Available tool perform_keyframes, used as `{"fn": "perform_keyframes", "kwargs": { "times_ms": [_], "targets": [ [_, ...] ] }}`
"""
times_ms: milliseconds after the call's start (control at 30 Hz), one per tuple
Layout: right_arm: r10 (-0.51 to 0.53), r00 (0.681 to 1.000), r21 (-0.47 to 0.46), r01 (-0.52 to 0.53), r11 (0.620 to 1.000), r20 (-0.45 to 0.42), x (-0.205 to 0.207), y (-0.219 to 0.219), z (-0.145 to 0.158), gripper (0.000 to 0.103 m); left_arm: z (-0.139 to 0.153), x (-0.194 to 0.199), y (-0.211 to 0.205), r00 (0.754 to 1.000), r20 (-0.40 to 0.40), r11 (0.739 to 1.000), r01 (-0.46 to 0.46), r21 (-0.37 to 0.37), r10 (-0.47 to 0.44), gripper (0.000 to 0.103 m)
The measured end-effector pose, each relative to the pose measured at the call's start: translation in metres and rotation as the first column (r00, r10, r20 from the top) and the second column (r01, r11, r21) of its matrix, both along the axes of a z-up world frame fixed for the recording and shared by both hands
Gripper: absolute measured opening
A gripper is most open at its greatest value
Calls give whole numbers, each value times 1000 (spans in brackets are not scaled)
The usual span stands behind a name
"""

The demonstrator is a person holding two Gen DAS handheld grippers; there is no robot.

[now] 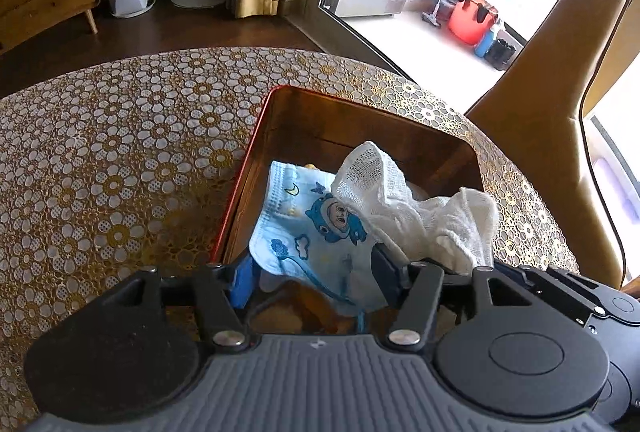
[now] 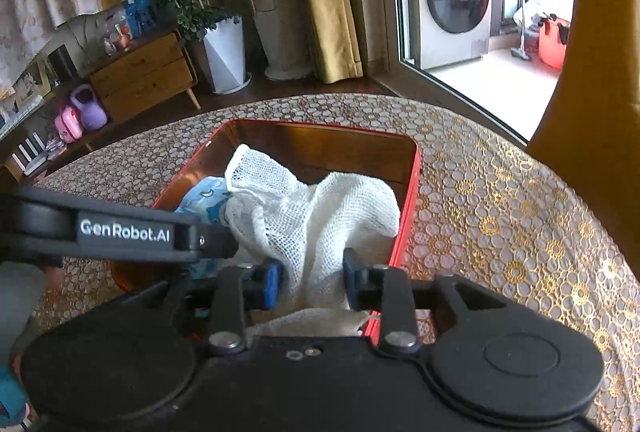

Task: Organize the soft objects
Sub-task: 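Open both grippers to drop the mask and cloth into the red box, then move the left gripper to the small clear bag while the right gripper approaches the white cloth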

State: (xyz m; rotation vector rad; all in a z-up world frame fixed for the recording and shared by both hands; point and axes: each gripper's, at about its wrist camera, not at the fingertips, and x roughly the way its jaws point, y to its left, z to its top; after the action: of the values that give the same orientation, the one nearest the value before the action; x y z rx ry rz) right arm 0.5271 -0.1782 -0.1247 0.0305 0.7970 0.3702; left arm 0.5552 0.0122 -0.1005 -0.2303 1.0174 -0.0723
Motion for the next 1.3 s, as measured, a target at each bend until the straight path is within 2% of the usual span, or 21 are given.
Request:
{"fn": "perform_keyframes", "kwargs": {
  "times_ms": [33, 100, 200, 533, 833, 1167, 1300],
  "targets": [
    [9, 1000, -6, -9, 1000, 11, -2, 0, 1, 40, 2, 0, 0, 1000, 2, 1000, -3, 0, 3, 60],
    [25, 999, -9, -25, 1000, 32, -6, 0, 5, 52, 7, -3, 2, 1000, 10, 1000, -9, -2, 9, 60],
    [34, 998, -6, -34, 999, 55, -11, -1, 13, 61, 16, -8, 4, 1000, 28, 1000, -14, 0, 14, 60],
    [16, 998, 36, -18, 999, 56, -34, -15, 43, 69, 58, -42, 4, 996, 83, 999, -23, 39, 20, 60],
    [-4, 996, 52, -1, 999, 89, -71, -32, 76, 72, 101, -84, -9, 988, 152, 998, 3, 66, -13, 60],
    [-4, 992, 72, -4, 997, 122, -117, -43, 100, 78, 125, -142, -18, 978, 204, 995, 34, 97, -54, 60],
    [10, 991, 72, -20, 997, 135, -137, -43, 105, 82, 130, -164, -19, 973, 223, 994, 42, 97, -63, 68]
  ]
}}
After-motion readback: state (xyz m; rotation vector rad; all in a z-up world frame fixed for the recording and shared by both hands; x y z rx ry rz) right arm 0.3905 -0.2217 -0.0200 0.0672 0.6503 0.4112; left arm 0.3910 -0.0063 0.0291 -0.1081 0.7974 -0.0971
